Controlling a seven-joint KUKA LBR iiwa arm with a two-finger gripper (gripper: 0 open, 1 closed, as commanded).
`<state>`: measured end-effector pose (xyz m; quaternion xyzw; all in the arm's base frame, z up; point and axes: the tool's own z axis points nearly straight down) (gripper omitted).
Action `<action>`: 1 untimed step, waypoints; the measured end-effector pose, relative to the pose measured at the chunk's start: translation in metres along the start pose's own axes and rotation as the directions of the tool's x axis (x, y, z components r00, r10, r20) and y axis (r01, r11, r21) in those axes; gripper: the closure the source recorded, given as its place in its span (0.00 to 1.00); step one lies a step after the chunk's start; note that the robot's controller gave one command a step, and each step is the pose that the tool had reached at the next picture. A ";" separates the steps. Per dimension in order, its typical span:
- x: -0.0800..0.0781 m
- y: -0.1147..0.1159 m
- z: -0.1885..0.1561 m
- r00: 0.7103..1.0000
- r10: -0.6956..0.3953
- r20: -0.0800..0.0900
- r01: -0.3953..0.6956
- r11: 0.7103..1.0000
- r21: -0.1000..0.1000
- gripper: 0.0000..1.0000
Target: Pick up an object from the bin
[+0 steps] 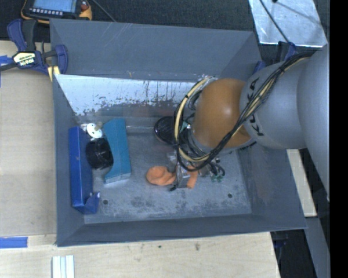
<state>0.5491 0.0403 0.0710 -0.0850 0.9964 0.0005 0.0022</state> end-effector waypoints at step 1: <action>0.000 0.000 0.000 1.000 0.001 0.000 -0.001 1.000 0.000 1.00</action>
Offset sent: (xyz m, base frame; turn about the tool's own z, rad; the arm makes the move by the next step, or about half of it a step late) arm 0.0000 -0.0001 0.0548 0.0000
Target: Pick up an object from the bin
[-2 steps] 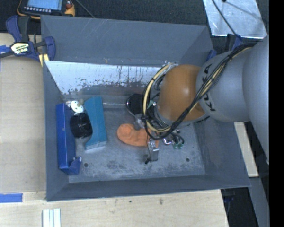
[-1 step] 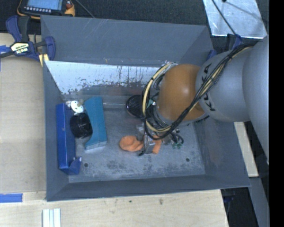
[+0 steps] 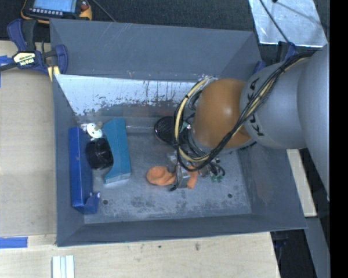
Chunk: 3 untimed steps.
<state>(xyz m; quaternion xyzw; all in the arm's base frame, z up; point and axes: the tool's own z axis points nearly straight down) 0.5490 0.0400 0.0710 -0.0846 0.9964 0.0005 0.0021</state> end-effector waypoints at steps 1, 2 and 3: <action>0.001 0.000 -0.004 1.000 0.000 -0.003 0.000 1.000 0.000 1.00; 0.002 0.000 -0.021 1.000 0.000 -0.009 0.000 1.000 0.000 1.00; 0.002 0.000 -0.043 1.000 0.000 -0.009 0.000 1.000 0.000 1.00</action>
Offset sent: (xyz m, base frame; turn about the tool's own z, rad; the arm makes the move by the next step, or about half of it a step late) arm -0.0001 -0.0001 0.0676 0.0000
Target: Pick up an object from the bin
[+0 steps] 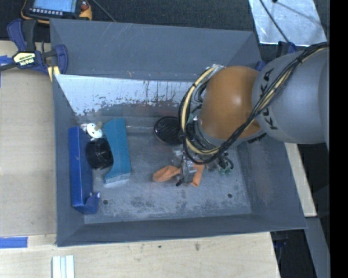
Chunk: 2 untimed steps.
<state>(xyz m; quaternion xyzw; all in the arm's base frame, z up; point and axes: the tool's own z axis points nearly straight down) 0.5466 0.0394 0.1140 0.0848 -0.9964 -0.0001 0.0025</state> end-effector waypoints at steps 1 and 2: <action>-0.001 0.000 -0.022 1.000 0.000 0.004 0.000 1.000 0.000 1.00; -0.001 0.000 -0.041 1.000 0.000 0.007 0.000 1.000 0.001 1.00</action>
Offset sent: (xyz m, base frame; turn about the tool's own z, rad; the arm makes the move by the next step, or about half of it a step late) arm 0.0000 -0.0001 0.0267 0.0000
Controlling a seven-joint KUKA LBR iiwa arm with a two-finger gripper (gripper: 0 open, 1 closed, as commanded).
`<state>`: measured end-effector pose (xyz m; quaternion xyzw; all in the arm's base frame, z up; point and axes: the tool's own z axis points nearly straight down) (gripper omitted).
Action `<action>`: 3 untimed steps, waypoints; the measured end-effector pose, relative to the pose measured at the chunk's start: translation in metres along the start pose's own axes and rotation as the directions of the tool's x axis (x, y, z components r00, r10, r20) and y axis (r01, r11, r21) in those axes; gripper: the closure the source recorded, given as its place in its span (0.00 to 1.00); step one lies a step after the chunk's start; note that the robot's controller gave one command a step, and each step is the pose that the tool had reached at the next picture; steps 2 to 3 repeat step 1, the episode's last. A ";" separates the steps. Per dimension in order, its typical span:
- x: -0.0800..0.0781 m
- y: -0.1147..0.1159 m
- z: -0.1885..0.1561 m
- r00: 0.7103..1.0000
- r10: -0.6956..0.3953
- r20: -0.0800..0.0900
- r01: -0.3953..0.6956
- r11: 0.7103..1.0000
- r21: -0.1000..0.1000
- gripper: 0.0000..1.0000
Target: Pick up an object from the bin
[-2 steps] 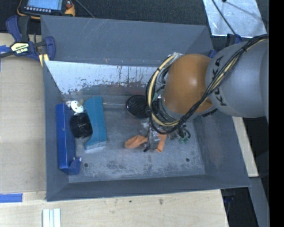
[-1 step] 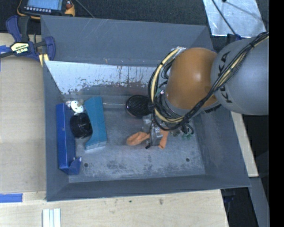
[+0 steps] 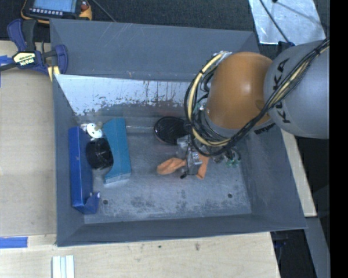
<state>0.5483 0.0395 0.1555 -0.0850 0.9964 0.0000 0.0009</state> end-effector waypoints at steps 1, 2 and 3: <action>-0.001 0.000 -0.016 1.000 0.000 0.003 0.000 1.000 0.000 1.00; -0.001 0.000 -0.016 1.000 0.000 0.003 0.000 1.000 0.000 1.00; -0.001 0.000 -0.016 1.000 0.000 0.003 0.000 1.000 0.000 1.00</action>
Offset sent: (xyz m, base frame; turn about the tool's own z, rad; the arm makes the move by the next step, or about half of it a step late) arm 0.0000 0.0000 0.0258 0.0000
